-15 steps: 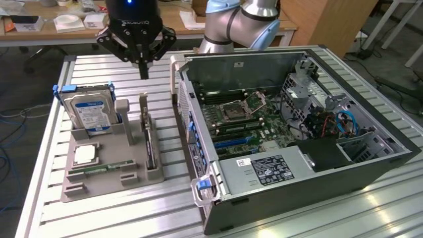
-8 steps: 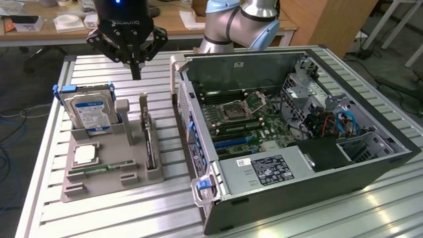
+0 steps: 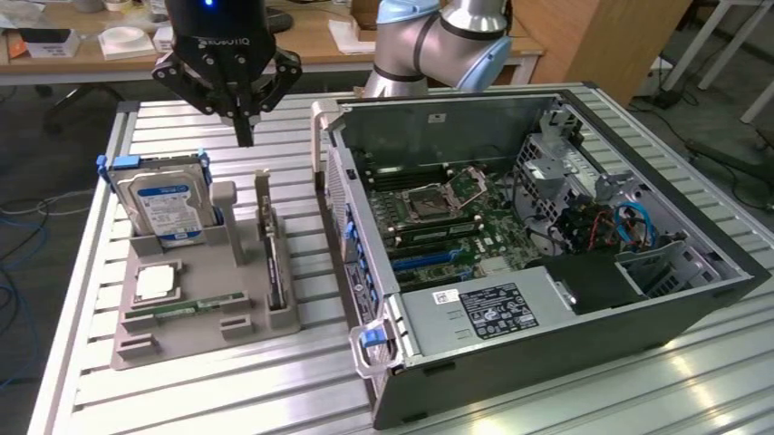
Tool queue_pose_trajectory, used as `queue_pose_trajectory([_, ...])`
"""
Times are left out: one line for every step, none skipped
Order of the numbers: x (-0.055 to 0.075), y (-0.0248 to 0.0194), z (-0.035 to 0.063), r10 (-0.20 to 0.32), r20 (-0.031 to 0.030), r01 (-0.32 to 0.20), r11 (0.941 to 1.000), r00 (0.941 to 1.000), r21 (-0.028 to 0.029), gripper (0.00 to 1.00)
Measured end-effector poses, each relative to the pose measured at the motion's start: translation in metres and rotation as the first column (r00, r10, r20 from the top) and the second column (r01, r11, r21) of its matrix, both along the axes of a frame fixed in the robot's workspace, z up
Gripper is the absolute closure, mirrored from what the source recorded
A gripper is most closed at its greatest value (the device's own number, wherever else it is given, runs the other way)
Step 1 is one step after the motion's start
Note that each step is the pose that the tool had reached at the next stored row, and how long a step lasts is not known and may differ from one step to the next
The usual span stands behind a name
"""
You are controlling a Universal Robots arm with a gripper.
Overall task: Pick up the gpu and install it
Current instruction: 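Pick up the gpu and move the gpu toward the slot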
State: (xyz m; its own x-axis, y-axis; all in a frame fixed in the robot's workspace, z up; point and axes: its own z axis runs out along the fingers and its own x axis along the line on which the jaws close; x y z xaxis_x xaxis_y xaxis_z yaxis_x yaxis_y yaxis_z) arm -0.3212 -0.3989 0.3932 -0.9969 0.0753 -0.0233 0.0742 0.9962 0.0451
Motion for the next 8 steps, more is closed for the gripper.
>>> queue_pose_trajectory([0.0000, 0.0000, 0.0000, 0.000, -0.0001, 0.000, 1.0000, 1.0000, 0.0000, 0.90])
queue_pose_trajectory([0.0000, 0.0000, 0.0000, 0.000, 0.0000, 0.000, 1.0000, 1.0000, 0.0000, 0.90])
queue_pose_trajectory([0.0000, 0.0000, 0.0000, 0.000, -0.0001, 0.000, 1.0000, 1.0000, 0.0000, 0.90])
queue_pose_trajectory([0.0000, 0.0000, 0.0000, 0.000, -0.0001, 0.000, 1.0000, 1.0000, 0.0000, 0.90])
queue_pose_trajectory([0.0000, 0.0000, 0.0000, 0.000, -0.0001, 0.000, 1.0000, 1.0000, 0.0000, 0.90])
queue_pose_trajectory([0.0000, 0.0000, 0.0000, 0.000, -0.0001, 0.000, 1.0000, 1.0000, 0.0000, 0.90])
queue_pose_trajectory([0.0000, 0.0000, 0.0000, 0.000, -0.0001, 0.000, 1.0000, 1.0000, 0.0000, 0.90])
queue_pose_trajectory([0.0000, 0.0000, 0.0000, 0.000, 0.0000, 0.000, 1.0000, 1.0000, 0.0000, 0.90])
